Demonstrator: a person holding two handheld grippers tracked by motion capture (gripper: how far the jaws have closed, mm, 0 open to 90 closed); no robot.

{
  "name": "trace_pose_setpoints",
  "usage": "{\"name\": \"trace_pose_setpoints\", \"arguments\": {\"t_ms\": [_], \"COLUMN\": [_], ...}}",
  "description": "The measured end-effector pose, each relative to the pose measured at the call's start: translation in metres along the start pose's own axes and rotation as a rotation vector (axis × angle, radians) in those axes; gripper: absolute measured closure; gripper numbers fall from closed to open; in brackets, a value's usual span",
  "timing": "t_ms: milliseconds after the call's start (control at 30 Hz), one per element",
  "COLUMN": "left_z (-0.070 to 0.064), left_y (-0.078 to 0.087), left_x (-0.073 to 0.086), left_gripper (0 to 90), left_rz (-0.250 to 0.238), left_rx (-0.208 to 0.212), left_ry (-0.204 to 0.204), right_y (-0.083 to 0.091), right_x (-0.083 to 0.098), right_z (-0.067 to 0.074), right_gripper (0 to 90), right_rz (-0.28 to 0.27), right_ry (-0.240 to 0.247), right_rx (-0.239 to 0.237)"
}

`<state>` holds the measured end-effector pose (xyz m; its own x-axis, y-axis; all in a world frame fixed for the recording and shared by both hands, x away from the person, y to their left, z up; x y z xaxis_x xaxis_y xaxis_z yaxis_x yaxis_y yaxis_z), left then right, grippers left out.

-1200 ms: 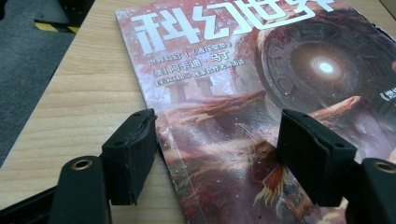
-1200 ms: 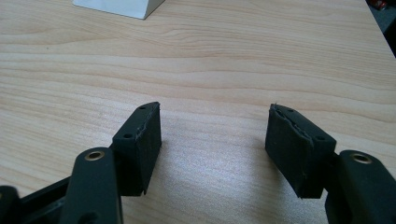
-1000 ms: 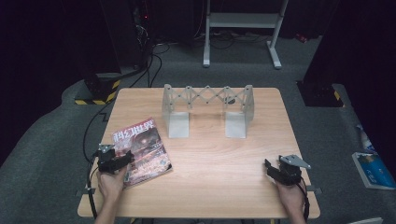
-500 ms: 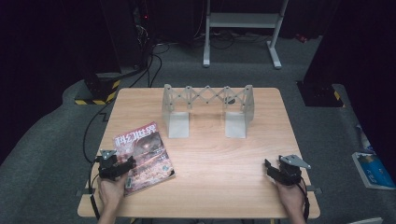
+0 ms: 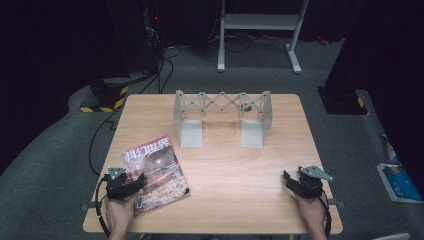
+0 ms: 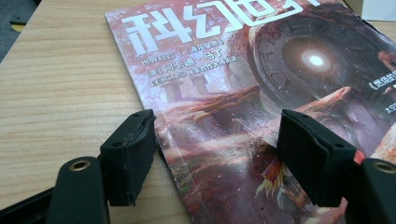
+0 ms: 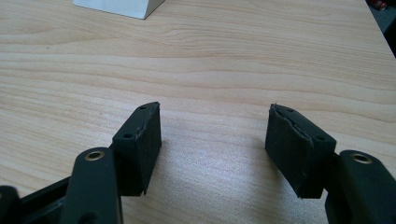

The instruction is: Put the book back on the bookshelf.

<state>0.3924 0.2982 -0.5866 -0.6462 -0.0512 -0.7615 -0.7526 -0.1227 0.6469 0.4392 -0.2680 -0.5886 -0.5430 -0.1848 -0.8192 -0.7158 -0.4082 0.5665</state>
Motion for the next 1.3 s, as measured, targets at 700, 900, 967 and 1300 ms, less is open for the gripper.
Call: {"name": "trace_pose_setpoints", "arguments": {"t_ms": [700, 900, 967, 1300], "left_z": [-0.008, -0.011, -0.012, -0.022], "left_y": [0.018, 0.024, 0.025, 0.036], "left_x": [0.015, 0.019, 0.02, 0.029], "left_gripper": [28.4, 28.4, 28.4, 28.4], "left_rz": [0.01, 0.014, 0.012, 0.011], "left_rx": [0.034, 0.044, 0.048, 0.077], "left_ry": [-0.034, -0.048, -0.047, -0.074], "right_y": [0.0, 0.0, 0.0, 0.0], "right_x": [0.0, 0.0, 0.0, 0.0], "right_z": [0.0, 0.0, 0.0, 0.0], "right_gripper": [36.1, 36.1, 36.1, 36.1], "right_rz": [0.0, 0.0, 0.0, 0.0], "right_ry": [0.003, 0.001, 0.004, 0.003], "right_rx": [0.001, 0.0, 0.0, -0.001]}}
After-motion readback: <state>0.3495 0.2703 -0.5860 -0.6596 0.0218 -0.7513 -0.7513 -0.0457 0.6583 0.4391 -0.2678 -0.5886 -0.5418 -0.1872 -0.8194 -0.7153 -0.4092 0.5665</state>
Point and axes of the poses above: each handheld gripper's, and its own axes: y roughly backward along the jaws, x roughly out of its underside, z roughly to its left, the point moved 9 cm from there along -y, roughly forward along the jaws, and after that the axes turned 11 degrees about -x, right-handed, at the moved point
